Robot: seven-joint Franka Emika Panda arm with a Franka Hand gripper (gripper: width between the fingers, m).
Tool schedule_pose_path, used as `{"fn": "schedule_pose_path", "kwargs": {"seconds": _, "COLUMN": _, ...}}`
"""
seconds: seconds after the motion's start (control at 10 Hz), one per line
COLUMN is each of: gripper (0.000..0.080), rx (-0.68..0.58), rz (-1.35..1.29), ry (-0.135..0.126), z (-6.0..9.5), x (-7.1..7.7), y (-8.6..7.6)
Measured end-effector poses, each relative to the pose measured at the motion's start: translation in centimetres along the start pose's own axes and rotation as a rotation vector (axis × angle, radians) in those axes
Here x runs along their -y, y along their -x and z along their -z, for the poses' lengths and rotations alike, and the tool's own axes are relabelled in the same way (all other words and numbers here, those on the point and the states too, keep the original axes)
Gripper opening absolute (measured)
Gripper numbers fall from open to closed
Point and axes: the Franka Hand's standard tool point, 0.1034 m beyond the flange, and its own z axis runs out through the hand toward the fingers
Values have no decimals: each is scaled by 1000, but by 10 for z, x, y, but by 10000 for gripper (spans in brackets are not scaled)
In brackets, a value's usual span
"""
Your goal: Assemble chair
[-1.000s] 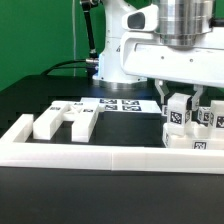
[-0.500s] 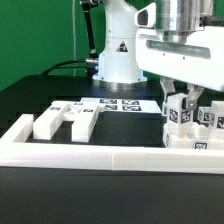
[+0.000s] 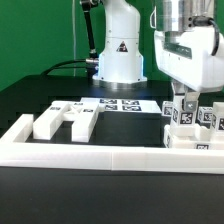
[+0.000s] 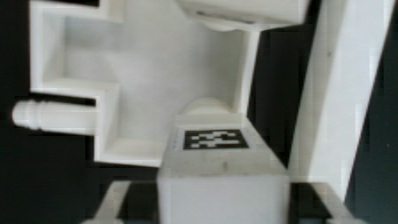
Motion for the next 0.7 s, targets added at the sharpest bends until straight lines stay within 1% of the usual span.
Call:
{"fn": "schedule_pose_path", "kwargs": {"seconds": 0.2, "gripper": 291, "rx": 25, "rz": -73, "ry": -7, "z": 0, "x": 1, "y": -1}}
{"fn": "schedule_pose_path", "kwargs": {"seconds": 0.4, "gripper": 301, "rx": 25, "rz": -48, "ry": -7, "z": -1, "x": 1, "y": 0}}
{"fn": "schedule_pose_path", "kwargs": {"seconds": 0.5, "gripper": 494, "rx": 24, "rz": 10, "ry": -7, "z": -1, "x": 1, "y": 0}}
{"fn": "schedule_pose_path", "kwargs": {"seconds": 0.6, "gripper": 600, "rx": 24, "rz": 93, "ry": -8, "z": -1, "x": 1, "y": 0}}
{"fn": "schedule_pose_path", "kwargs": {"seconds": 0.7, "gripper": 635, "rx": 23, "rz": 197, "ry": -4, "z": -1, "x": 0, "y": 1}}
